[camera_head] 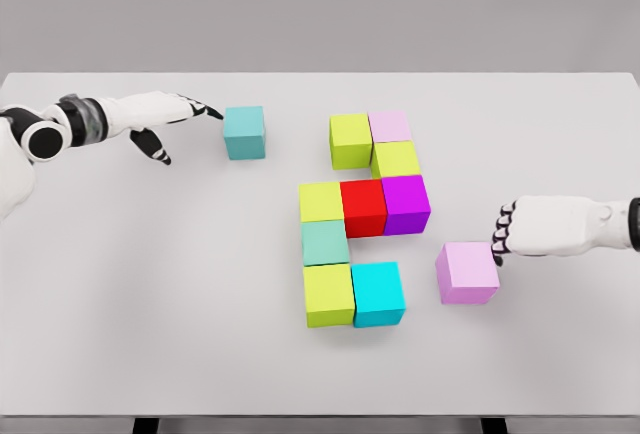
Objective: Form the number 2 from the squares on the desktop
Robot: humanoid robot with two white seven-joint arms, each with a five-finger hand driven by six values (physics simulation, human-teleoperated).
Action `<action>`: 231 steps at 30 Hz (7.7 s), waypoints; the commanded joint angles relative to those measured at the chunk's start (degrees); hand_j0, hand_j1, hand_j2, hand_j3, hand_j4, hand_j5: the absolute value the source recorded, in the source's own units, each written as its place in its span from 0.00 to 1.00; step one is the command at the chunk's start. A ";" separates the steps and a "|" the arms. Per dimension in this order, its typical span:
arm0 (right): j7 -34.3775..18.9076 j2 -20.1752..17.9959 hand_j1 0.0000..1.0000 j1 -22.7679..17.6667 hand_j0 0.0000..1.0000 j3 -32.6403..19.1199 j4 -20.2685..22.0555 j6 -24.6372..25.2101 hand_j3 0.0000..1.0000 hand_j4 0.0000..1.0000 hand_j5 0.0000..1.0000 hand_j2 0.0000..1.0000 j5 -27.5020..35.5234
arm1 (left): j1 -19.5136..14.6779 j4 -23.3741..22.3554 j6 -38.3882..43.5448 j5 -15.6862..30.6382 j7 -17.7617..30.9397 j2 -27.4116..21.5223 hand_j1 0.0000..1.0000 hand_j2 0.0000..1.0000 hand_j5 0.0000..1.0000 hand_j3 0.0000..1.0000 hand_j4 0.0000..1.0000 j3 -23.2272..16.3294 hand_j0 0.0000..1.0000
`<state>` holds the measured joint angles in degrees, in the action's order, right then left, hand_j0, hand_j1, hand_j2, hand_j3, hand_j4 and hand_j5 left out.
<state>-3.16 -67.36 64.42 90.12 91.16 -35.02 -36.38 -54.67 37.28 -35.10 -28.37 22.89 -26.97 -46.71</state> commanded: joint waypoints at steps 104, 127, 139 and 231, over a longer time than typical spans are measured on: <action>-1.85 1.09 0.54 -3.42 0.54 -1.79 7.10 0.02 0.54 0.54 0.54 0.54 0.87 | 0.09 8.60 0.10 0.77 1.45 -4.67 0.68 0.68 0.68 0.68 0.68 -2.94 0.68; -1.85 1.09 0.54 -3.60 0.54 -2.84 6.48 0.02 0.54 0.54 0.54 0.54 0.87 | -3.25 8.25 0.10 1.21 1.37 -3.88 0.72 0.72 0.72 0.72 0.72 -8.48 0.72; -1.85 2.41 0.54 -3.60 0.54 -3.02 5.96 0.02 0.54 0.54 0.54 0.54 0.87 | -3.08 8.86 0.10 1.04 1.37 -1.86 0.72 0.72 0.72 0.72 0.72 -8.66 0.72; -4.05 -1.02 1.00 -20.03 1.00 -42.91 -2.83 0.02 1.00 1.00 1.00 1.00 23.64 | -3.25 10.79 0.10 0.77 1.98 1.92 0.72 0.72 0.72 0.72 0.72 -9.36 0.72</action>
<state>-7.09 -68.82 42.57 55.81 89.43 -35.03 -15.73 -57.92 48.07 -35.11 -27.94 24.87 -25.10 -56.19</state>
